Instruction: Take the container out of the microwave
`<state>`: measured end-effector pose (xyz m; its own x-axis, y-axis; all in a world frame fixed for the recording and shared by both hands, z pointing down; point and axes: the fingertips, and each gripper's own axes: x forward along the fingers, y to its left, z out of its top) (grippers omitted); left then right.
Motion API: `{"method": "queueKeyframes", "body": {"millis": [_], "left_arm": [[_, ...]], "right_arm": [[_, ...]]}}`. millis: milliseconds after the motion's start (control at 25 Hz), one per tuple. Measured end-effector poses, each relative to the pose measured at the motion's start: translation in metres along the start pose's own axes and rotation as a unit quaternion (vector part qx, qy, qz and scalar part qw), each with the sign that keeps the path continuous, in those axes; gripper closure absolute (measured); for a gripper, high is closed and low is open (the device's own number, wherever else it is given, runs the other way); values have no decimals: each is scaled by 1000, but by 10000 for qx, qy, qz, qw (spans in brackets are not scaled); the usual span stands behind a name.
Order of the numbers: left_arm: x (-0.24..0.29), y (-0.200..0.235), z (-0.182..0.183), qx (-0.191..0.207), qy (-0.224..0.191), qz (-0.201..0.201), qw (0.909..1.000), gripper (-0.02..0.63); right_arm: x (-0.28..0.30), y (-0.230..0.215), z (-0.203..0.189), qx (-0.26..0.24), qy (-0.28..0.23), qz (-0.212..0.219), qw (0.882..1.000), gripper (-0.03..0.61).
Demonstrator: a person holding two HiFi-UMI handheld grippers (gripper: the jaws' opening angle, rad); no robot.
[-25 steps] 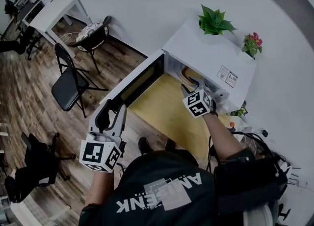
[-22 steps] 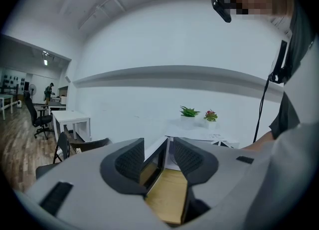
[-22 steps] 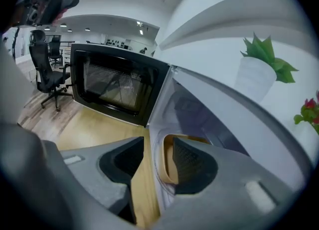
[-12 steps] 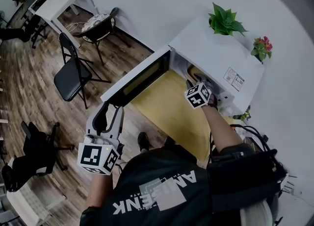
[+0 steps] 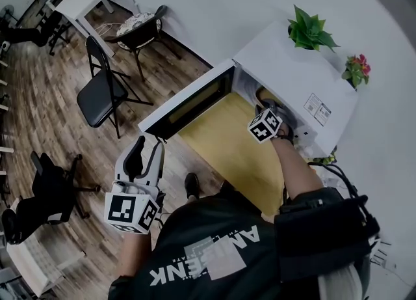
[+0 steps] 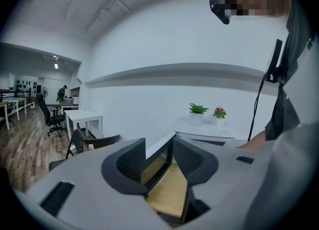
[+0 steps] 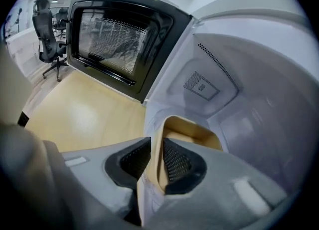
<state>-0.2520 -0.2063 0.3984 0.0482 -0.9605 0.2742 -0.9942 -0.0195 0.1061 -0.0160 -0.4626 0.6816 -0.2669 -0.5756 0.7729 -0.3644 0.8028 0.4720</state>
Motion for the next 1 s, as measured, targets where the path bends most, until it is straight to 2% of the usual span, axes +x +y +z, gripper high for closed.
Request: {"method": "queueKeyframes", "body": {"millis": [120,680,1000], "left_arm": [[-1,-4,-3,41,62,-87,9999,448],[-6,-3,-5,19,151,-28,9999,448],[7,-7,-9,1,198,-331,9993,448]], "right_arm": [[2,-1,0,-76,21,-35,10000,515],[-3,4,3,-7,-44,173,9998,548],[-26,14,16,55,-269,256,9993,549]]}}
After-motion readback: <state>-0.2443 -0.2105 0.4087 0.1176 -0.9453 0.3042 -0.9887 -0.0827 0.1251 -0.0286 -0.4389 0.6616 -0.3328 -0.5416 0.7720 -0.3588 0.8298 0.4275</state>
